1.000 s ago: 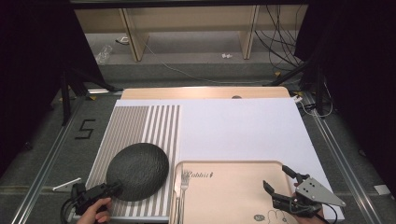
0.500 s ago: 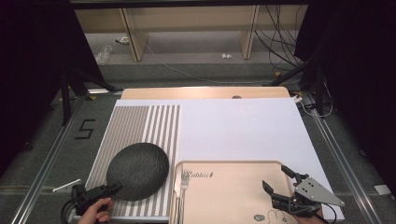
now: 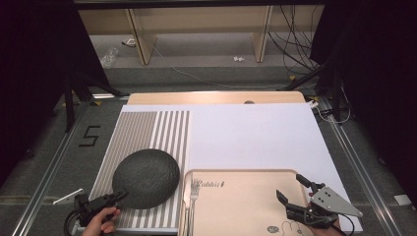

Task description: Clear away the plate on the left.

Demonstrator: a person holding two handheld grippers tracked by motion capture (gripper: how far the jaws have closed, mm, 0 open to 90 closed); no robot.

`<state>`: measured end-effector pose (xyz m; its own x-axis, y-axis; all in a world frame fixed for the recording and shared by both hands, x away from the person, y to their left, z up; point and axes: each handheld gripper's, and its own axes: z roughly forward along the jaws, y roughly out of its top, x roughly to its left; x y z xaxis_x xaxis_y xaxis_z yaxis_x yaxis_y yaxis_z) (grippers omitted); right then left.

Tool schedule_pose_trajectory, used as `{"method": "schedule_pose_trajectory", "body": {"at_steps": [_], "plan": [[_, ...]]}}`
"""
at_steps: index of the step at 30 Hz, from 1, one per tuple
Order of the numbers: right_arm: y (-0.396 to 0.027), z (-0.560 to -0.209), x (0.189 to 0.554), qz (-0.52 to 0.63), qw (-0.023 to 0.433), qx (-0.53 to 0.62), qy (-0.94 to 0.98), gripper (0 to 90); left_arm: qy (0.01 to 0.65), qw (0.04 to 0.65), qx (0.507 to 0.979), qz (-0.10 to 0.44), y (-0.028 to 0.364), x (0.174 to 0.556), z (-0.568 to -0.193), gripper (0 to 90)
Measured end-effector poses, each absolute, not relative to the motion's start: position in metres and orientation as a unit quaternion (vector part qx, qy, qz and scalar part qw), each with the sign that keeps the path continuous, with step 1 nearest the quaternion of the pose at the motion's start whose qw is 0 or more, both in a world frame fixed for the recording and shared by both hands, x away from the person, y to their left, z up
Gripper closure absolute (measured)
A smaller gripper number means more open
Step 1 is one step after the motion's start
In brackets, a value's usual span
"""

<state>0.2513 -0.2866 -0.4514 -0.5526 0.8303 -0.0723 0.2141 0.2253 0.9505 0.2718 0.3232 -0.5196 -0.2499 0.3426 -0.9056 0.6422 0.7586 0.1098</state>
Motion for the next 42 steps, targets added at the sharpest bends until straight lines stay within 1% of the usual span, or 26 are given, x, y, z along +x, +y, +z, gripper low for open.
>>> {"method": "schedule_pose_trajectory", "body": {"at_steps": [10, 12, 21, 42], "plan": [[-0.287, -0.451, 0.251, 0.504, 0.303, 0.363, 0.723, 20.2, 0.779, 0.524, 0.312, -0.144, 0.323, 0.273, -0.517, 85.2], [-0.287, -0.451, 0.251, 0.505, 0.304, 0.363, 0.722, 20.2, 0.776, 0.528, 0.314, -0.145, 0.323, 0.273, -0.517, 85.1], [-0.288, -0.452, 0.251, 0.505, 0.304, 0.363, 0.721, 20.2, 0.761, 0.558, 0.291, -0.157, 0.324, 0.272, -0.516, 85.1], [-0.288, -0.452, 0.251, 0.507, 0.304, 0.366, 0.719, 20.1, 0.722, 0.579, 0.324, -0.198, 0.289, 0.276, -0.503, 85.0]]}}
